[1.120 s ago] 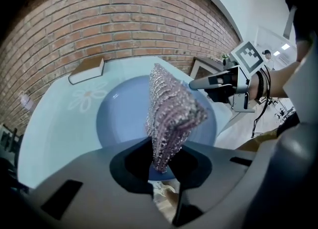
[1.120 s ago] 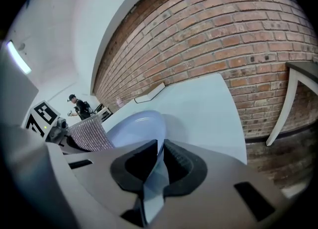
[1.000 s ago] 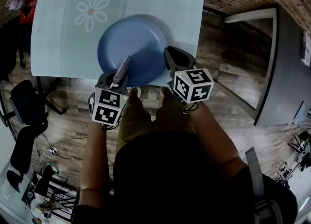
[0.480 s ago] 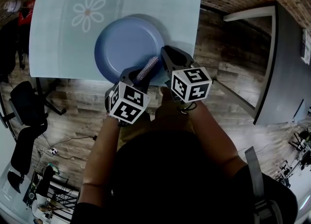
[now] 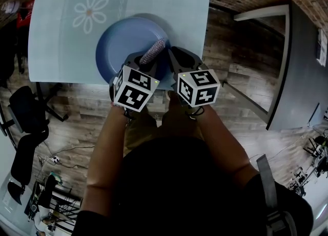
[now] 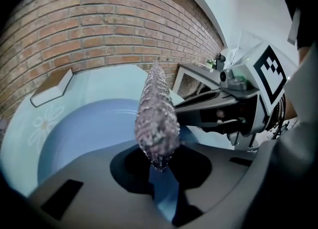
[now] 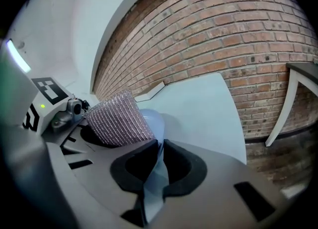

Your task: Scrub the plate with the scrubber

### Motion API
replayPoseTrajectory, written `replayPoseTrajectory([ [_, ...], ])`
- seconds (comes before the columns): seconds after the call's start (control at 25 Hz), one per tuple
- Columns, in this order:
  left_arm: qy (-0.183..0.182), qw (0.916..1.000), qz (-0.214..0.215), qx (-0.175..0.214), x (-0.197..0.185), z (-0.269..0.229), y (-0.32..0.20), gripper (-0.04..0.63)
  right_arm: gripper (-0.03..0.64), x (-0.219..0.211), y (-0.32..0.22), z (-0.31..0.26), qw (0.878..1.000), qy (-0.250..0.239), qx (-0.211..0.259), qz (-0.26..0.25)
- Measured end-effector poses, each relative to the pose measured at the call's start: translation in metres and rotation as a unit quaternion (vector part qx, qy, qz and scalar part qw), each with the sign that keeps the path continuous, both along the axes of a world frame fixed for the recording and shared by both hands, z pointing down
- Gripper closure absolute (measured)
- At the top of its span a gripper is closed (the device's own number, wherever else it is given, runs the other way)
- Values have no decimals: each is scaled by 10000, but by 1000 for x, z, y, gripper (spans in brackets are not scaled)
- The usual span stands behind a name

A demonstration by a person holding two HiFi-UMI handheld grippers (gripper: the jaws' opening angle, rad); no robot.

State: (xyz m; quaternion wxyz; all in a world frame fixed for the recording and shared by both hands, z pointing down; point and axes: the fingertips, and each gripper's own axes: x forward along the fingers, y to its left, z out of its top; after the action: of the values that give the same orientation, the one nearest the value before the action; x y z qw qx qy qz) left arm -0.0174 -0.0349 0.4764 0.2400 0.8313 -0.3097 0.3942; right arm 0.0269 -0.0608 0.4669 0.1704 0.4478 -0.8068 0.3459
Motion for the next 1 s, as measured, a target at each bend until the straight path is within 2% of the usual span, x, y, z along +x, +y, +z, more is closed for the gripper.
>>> replayPoseTrajectory([
  [0.44, -247, 9992, -230, 194, -27, 5, -41, 518, 555, -4, 1, -3, 9999, 74, 69, -40],
  [1.0, -650, 9964, -499, 212, -75, 9, -60, 518, 555, -4, 0, -3, 9995, 251, 81, -147],
])
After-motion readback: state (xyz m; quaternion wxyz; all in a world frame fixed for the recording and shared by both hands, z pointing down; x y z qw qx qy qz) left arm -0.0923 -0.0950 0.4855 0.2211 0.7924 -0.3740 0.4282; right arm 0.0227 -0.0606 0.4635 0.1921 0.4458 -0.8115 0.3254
